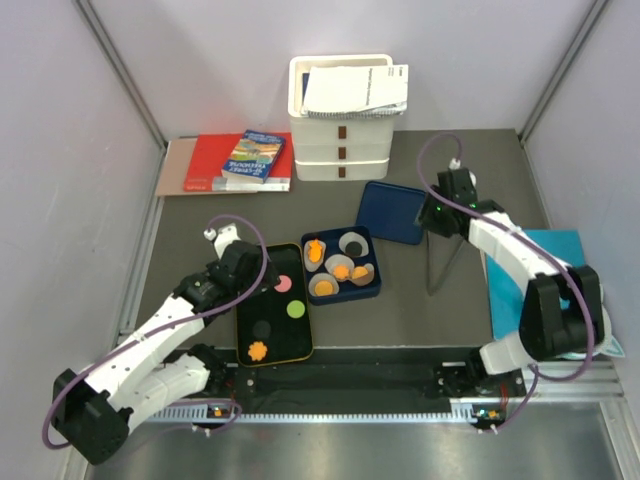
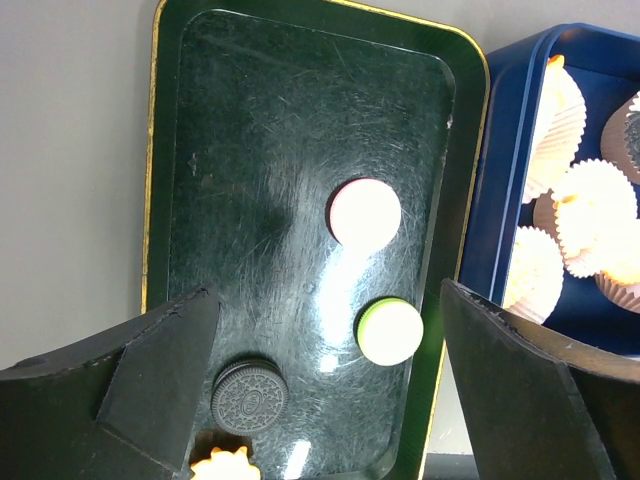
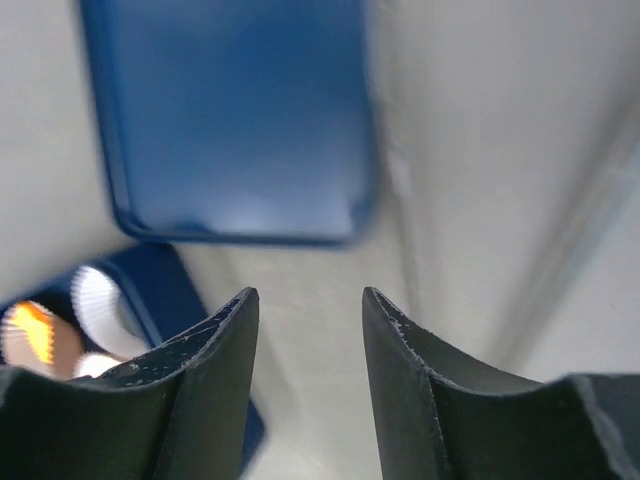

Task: Pack the cookies

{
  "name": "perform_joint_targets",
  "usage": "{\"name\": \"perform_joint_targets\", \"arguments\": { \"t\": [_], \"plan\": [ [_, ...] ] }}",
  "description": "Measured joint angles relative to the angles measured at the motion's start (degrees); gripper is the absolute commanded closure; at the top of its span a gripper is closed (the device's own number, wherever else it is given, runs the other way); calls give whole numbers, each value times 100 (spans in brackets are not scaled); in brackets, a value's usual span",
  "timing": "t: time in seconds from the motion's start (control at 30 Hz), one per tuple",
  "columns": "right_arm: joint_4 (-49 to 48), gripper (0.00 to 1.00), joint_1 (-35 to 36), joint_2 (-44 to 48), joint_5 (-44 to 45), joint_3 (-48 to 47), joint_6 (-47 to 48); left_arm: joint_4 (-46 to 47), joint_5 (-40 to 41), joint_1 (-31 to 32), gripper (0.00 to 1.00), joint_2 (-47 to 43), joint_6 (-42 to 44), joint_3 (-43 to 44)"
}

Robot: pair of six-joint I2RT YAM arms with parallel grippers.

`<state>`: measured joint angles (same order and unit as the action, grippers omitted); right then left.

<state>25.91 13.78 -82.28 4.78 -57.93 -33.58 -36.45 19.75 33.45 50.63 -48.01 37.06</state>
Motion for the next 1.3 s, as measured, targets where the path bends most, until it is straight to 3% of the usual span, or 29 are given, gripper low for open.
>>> {"name": "perform_joint_targets", "arguments": {
  "t": [0.33, 0.87, 1.3],
  "plan": [
    [-227, 55, 144, -1497, -72, -603, 13, -15, -90, 0, 5, -2, -4, 2],
    [-107, 53, 144, -2151, 310, -841, 105, -74, -26, 0, 5, 79, 0, 11],
    [-297, 83, 144, -2337, 566, -925, 195, -138, 90, 0, 5, 105, 13, 35]
  ]
}}
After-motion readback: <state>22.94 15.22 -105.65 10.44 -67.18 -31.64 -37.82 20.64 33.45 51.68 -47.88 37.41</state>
